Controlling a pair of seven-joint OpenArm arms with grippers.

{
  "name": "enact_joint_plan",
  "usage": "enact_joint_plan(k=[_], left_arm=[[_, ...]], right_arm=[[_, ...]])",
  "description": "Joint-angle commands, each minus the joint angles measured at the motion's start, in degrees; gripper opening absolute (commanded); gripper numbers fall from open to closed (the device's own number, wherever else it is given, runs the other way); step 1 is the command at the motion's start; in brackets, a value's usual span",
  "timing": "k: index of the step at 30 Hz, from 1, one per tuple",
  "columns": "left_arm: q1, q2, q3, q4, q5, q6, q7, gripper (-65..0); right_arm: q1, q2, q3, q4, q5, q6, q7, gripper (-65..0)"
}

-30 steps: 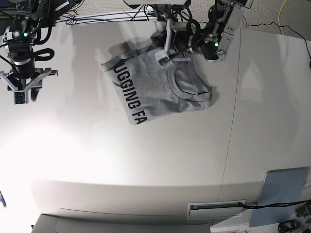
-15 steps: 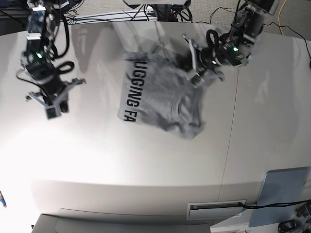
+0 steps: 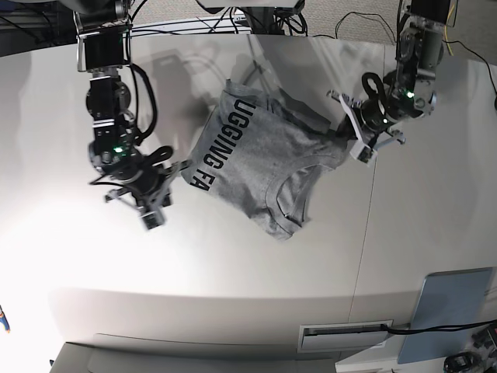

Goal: Fold the T-shirt properly
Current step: 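Grasp opposite edges of the folded shirt with both grippers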

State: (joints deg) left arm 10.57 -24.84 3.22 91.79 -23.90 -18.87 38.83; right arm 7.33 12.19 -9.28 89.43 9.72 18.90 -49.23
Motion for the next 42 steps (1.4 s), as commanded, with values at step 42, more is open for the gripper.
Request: enact_joint_plan(k=[42], left_arm=[[-18.9, 5.0, 0.2, -9.3, -3.1, -6.0, -4.2, -65.0]], right_arm=[[-31.1, 0.4, -5.7, 26.5, 3.1, 1.2, -6.0, -65.0]])
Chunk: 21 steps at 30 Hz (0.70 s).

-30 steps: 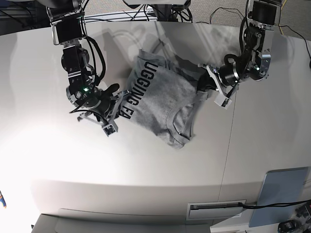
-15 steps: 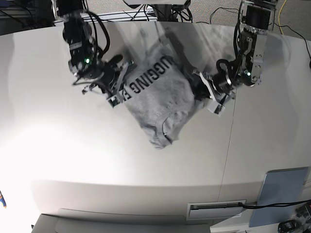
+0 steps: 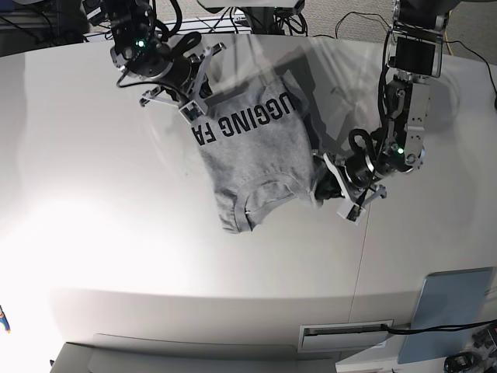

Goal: Fold the T-shirt properly
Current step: 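Grasp opposite edges of the folded shirt with both grippers, then square the folded shirt with both grippers, then release and lift away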

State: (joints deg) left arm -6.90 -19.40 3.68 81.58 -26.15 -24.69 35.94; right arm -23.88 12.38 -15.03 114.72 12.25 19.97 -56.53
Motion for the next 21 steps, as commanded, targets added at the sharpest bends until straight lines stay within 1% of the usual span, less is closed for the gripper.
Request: enact_joint_plan(k=[1, 4, 8, 11, 14, 18, 20, 21], left_arm=[[-1.6, -0.5, -0.2, 0.9, -0.8, -0.2, -1.3, -65.0], [-1.6, -0.7, -0.3, 1.0, -0.8, -0.2, -1.2, -65.0], [-0.9, -0.8, -3.1, 1.0, -1.6, -0.2, -0.1, -65.0], [0.8, -0.7, -8.2, 1.3, -6.2, -1.4, 1.8, -65.0], [3.7, -0.8, -14.1, 2.0, -12.3, -2.9, 6.1, -65.0], [10.0, -0.7, -20.6, 4.1, -21.6, -8.0, 11.1, -65.0], [13.7, -0.5, -22.3, 5.0, -25.2, -9.9, 12.3, -65.0], [15.4, -0.4, -22.6, 5.1, -26.4, -10.2, 12.7, -65.0]], right_arm=[[-0.5, 0.2, 0.1, 1.8, 0.5, 0.2, 1.3, -65.0], [-2.2, 0.2, 0.1, 4.0, -1.3, 0.2, 1.3, -65.0], [-4.1, 0.2, 0.1, 7.6, -7.0, -0.3, 2.1, -65.0], [-4.7, 0.2, 0.1, 8.6, -10.7, -1.7, 3.0, -65.0], [-4.7, 0.2, 0.1, 8.6, -13.8, -3.6, 5.6, -65.0], [-4.5, 0.2, 0.1, 8.5, -17.0, -7.3, 12.7, -65.0], [-3.2, 0.2, 0.1, 8.2, -17.2, -8.0, 13.7, -65.0], [-2.3, 0.2, 0.1, 7.8, -17.2, -8.0, 13.5, -65.0]])
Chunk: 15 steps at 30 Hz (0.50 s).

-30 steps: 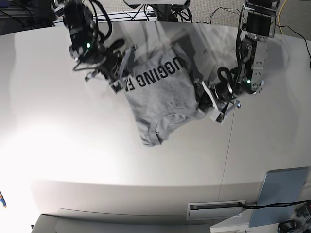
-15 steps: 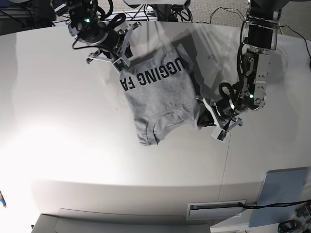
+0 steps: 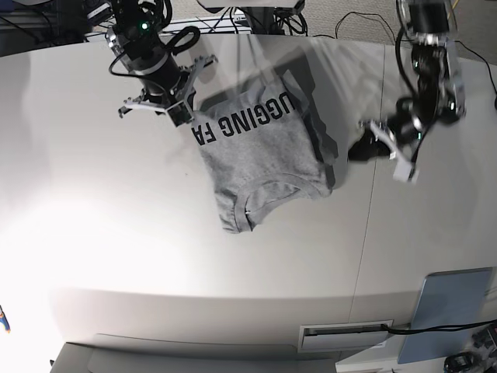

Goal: Fold the T-shirt properly
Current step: 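Square the folded shirt with both grippers, then release and lift away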

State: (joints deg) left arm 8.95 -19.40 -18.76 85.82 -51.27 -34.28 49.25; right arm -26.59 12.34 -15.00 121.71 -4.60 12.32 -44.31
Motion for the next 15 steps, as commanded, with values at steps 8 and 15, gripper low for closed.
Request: enact_joint_plan(k=[8, 15], left_arm=[[7.5, 3.9, 0.2, 0.9, -3.2, -0.8, -0.8, -65.0], [7.6, 7.5, 4.1, 0.9, -3.1, -0.8, -0.8, -65.0]], right_arm=[[8.3, 0.2, 0.1, -9.9, -0.4, -2.5, 1.6, -65.0], [11.0, 0.2, 0.1, -12.7, 0.5, -5.6, 1.0, -65.0]])
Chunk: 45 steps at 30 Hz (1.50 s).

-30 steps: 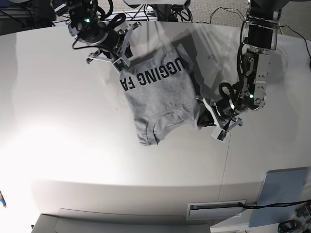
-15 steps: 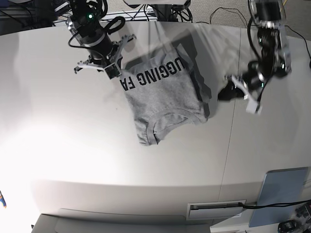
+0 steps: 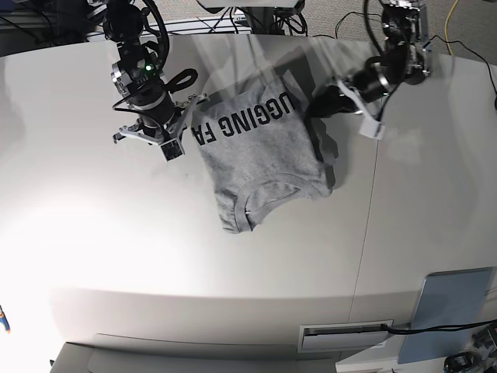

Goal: Fold the T-shirt properly

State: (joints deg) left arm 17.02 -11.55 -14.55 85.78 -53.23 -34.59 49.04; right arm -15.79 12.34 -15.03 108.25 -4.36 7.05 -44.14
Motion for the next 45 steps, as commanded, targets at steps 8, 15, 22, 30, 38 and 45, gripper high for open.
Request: enact_joint_plan(k=[8, 15, 22, 30, 38, 45], left_arm=[[-1.8, -0.9, 1.9, 0.9, 2.6, -0.4, -3.0, -65.0], [-3.0, -1.0, 0.0, 0.9, 8.4, -0.4, -4.1, -65.0], [-3.7, -1.0, -3.6, 0.9, 8.7, -0.5, -4.0, -65.0], [2.1, -1.0, -13.4, 6.0, 8.7, -4.5, -0.6, -65.0], [14.4, -1.0, -23.4, 15.1, 8.7, -5.4, 1.6, -65.0], [25.5, -1.0, -28.0, 15.8, 8.7, -5.4, 1.6, -65.0]], right_arm=[[-1.7, -2.4, -0.1, 0.8, 6.9, 2.7, -0.3, -65.0], [-5.3, -3.0, -5.7, 0.9, 5.6, 2.8, -0.2, -65.0], [-6.4, -3.0, -13.3, 0.9, -0.5, 0.2, 0.2, -65.0], [-11.7, 0.1, -14.1, 10.5, -6.5, -4.8, -0.4, -65.0], [-21.1, 9.7, -14.1, 23.6, -11.2, -16.3, -7.7, -65.0], [-33.7, 15.9, -14.1, 26.8, -22.3, -24.9, -14.2, -65.0]])
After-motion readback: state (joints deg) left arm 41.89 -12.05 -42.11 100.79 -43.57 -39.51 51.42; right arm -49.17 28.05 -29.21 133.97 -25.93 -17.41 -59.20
